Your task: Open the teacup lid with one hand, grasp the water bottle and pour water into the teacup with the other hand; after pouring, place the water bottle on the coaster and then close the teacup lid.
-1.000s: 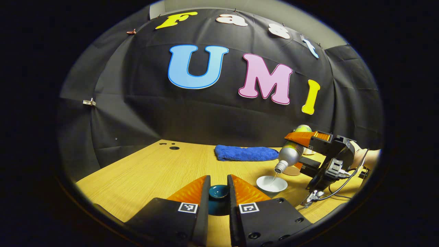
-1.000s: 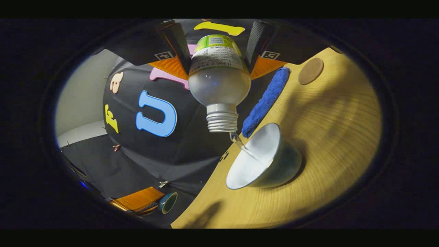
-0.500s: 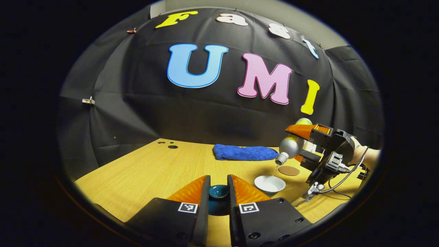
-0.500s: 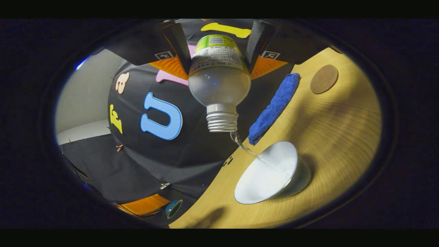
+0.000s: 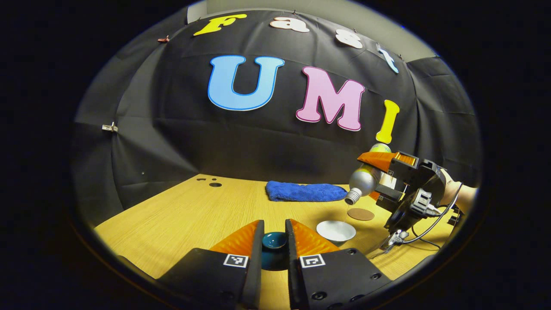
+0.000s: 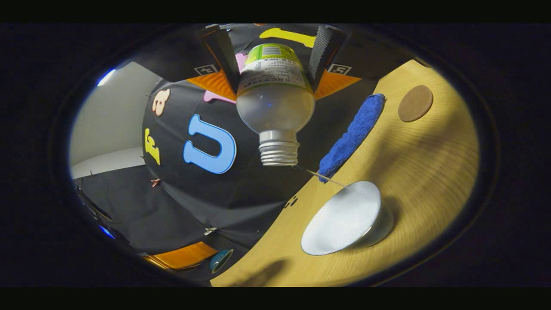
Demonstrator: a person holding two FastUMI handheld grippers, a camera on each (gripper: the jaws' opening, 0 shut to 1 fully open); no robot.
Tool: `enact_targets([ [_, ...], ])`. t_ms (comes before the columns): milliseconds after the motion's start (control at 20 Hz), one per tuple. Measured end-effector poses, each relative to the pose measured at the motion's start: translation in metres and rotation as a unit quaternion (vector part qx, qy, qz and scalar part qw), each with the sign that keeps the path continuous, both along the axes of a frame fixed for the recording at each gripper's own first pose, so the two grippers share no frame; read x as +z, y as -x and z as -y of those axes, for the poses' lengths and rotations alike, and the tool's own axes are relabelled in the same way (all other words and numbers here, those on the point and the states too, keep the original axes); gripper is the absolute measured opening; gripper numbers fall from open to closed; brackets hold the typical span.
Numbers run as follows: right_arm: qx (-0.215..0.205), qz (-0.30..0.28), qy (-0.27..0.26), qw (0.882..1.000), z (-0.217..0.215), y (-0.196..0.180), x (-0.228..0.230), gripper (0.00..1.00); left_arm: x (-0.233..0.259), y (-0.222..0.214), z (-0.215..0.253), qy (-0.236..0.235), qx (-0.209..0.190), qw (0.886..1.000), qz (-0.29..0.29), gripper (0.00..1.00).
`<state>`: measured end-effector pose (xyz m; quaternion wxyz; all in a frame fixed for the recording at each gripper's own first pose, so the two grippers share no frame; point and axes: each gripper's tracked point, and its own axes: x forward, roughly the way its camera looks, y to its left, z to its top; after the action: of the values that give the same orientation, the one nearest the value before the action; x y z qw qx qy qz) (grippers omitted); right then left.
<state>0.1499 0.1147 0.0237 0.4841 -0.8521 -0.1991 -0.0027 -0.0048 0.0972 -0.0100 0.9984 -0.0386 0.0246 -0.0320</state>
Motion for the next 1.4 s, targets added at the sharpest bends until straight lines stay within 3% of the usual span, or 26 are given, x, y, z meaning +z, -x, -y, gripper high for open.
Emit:
enact_targets([
  [750,0.022,0.005,0.019,1.0,-0.02,0.01,-0.001,0.76,-0.002,0.004,-0.006,-0.005,0.006,1.0,-0.002,0.29],
  [800,0.023,0.006,0.023,0.999,-0.021,0.011,-0.003,0.8,-0.002,0.004,-0.007,-0.003,0.007,1.0,-0.002,0.29],
  [850,0.024,0.006,0.029,0.999,-0.021,0.012,-0.005,0.76,-0.003,0.005,-0.007,-0.003,0.008,1.0,-0.003,0.29],
  [1400,0.035,0.008,0.035,0.999,-0.028,0.015,-0.004,0.76,0.0,0.008,-0.008,-0.009,0.009,1.0,-0.001,0.27],
])
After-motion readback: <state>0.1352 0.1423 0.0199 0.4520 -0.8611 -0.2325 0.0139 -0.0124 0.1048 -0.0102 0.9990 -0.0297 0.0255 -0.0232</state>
